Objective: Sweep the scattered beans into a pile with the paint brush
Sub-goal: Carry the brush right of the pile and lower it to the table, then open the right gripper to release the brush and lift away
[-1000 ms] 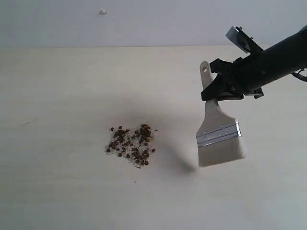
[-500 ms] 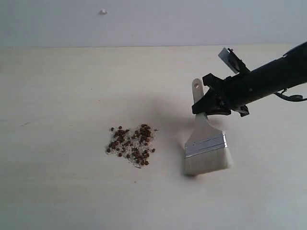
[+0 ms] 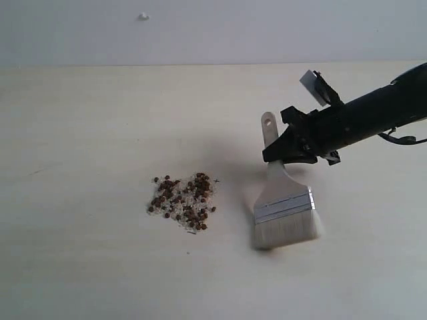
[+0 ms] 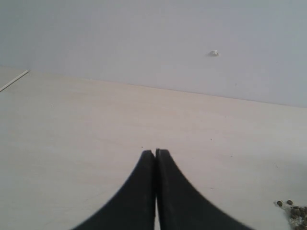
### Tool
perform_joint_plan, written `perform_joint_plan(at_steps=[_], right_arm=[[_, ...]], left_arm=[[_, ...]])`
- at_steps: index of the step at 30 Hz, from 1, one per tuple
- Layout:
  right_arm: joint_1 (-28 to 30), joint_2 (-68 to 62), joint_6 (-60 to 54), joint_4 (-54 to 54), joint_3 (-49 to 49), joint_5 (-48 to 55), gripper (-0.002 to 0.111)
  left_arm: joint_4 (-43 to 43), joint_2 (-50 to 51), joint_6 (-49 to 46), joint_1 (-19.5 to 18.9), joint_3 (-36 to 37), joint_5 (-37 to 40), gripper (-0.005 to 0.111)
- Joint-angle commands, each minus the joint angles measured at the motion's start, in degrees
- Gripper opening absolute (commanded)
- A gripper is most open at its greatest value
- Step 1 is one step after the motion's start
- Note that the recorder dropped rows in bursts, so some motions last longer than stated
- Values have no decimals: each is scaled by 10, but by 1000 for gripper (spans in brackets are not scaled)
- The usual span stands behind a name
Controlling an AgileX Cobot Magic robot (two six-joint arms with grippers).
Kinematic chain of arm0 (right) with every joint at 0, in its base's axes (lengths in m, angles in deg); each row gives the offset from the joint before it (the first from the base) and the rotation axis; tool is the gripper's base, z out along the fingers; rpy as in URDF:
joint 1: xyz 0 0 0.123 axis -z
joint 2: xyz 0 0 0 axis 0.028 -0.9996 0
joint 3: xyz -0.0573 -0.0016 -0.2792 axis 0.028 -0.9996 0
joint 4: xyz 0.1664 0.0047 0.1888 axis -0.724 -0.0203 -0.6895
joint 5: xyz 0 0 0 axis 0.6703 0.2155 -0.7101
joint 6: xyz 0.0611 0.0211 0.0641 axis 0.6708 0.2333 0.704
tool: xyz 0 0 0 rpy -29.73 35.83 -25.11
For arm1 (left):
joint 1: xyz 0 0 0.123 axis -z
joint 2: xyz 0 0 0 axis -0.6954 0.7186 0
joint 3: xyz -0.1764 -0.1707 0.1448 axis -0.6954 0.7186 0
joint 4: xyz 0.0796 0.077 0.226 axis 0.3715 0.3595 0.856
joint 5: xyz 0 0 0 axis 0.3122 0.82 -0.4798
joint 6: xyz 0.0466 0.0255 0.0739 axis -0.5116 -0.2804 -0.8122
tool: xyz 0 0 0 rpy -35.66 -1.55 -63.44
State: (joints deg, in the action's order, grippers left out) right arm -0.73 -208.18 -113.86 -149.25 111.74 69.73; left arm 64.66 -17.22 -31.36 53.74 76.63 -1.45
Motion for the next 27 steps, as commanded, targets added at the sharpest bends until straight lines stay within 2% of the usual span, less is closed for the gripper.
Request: perform_joint_plan(at_steps=[1, 27], right_arm=[[3, -1, -14, -9, 2, 10, 0], [3, -1, -21, 35, 2, -28, 0]], left_arm=[[-3, -1, 2, 3, 0, -2, 0], [-3, -1, 2, 3, 0, -2, 0]])
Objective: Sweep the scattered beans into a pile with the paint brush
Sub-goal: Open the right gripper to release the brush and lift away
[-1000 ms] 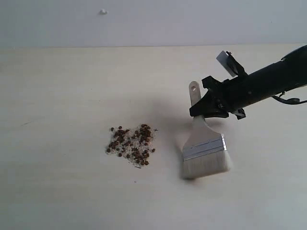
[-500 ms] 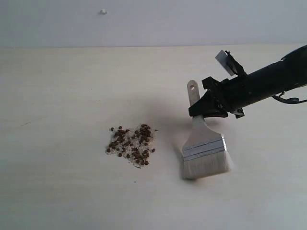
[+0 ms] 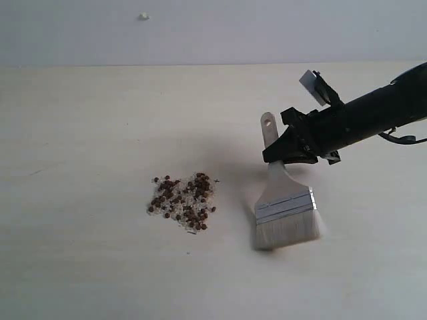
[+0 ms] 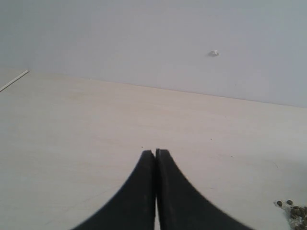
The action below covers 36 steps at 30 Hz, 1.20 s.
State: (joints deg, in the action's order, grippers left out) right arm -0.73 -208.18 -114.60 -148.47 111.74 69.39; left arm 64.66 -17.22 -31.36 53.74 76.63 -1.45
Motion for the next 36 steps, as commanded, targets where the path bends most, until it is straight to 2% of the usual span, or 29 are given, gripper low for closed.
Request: perform_joint_plan(at_steps=[1, 7, 18, 27, 34, 35, 36], right_arm=[[3, -1, -13, 28, 2, -24, 0], [3, -1, -10, 28, 2, -47, 3], [3, -1, -3, 26, 2, -65, 33], [3, 2, -7, 27, 2, -101, 44], [3, 50, -5, 28, 2, -141, 45], [3, 74, -1, 28, 2, -143, 42], [3, 95, 0, 28, 2, -147, 33]], left_arm=[[-3, -1, 2, 3, 0, -2, 0], [-3, -1, 2, 3, 0, -2, 0], [-3, -1, 2, 3, 0, -2, 0], [-3, -1, 2, 3, 0, -2, 0], [-3, -1, 2, 3, 0, -2, 0], [-3, -1, 2, 3, 0, -2, 0], [-3, -1, 2, 3, 0, -2, 0]])
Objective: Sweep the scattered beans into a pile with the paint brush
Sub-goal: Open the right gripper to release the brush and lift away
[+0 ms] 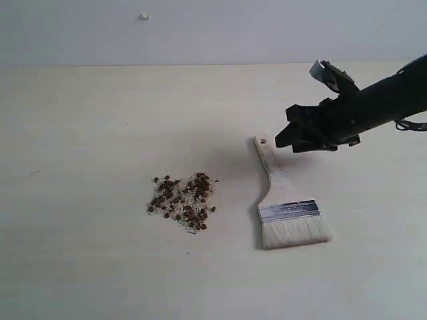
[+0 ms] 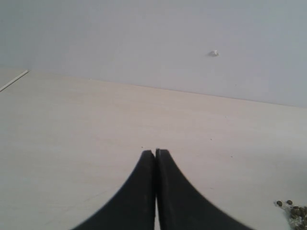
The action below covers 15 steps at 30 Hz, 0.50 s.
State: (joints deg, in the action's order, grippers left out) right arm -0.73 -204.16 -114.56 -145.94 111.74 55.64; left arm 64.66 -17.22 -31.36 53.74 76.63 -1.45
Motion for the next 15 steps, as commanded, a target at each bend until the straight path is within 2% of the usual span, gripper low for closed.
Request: perform_joint_plan(at_steps=[1, 2, 3, 7, 15], right_arm=[[3, 70, 12, 4, 2, -12, 24], [3, 93, 26, 9, 2, -15, 8], [3, 104, 30, 18, 2, -16, 0], [3, 174, 78, 65, -11, -52, 0], [3, 326, 123, 58, -176, -366, 0]], left_arm=[[-3, -1, 2, 3, 0, -2, 0], [-3, -1, 2, 3, 0, -2, 0], [-3, -1, 2, 3, 0, -2, 0], [-3, -1, 2, 3, 0, -2, 0], [-3, -1, 2, 3, 0, -2, 0]])
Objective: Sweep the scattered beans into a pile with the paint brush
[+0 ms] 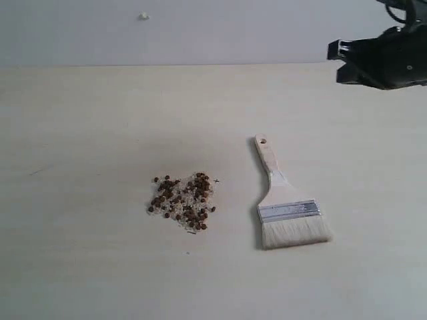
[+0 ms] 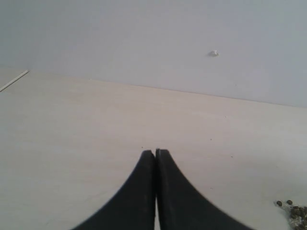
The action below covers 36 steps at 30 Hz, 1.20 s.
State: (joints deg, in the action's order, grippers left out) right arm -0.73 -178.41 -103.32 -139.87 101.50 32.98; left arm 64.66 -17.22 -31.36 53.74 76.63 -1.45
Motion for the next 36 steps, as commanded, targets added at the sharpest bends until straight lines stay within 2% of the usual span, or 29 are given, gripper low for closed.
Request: perform_joint_plan(at_steps=[1, 6, 9, 13, 16, 22, 29, 36], right_arm=[[3, 92, 11, -2, -97, -180, 0], [3, 212, 29, -5, -198, -319, 0], [3, 283, 106, 8, -245, -325, 0], [3, 373, 127, 31, -298, -322, 0], [3, 453, 129, 35, -335, -291, 0], [3, 642, 137, 32, -395, -156, 0], [3, 845, 138, 33, -409, 4, 0], [3, 922, 139, 33, -409, 37, 0]], left_arm=[[-3, -1, 2, 3, 0, -2, 0], [-3, -1, 2, 3, 0, -2, 0], [-3, -1, 2, 3, 0, -2, 0], [-3, -1, 2, 3, 0, -2, 0], [-3, -1, 2, 3, 0, -2, 0], [-3, -1, 2, 3, 0, -2, 0], [-3, -1, 2, 3, 0, -2, 0], [-3, -1, 2, 3, 0, -2, 0]])
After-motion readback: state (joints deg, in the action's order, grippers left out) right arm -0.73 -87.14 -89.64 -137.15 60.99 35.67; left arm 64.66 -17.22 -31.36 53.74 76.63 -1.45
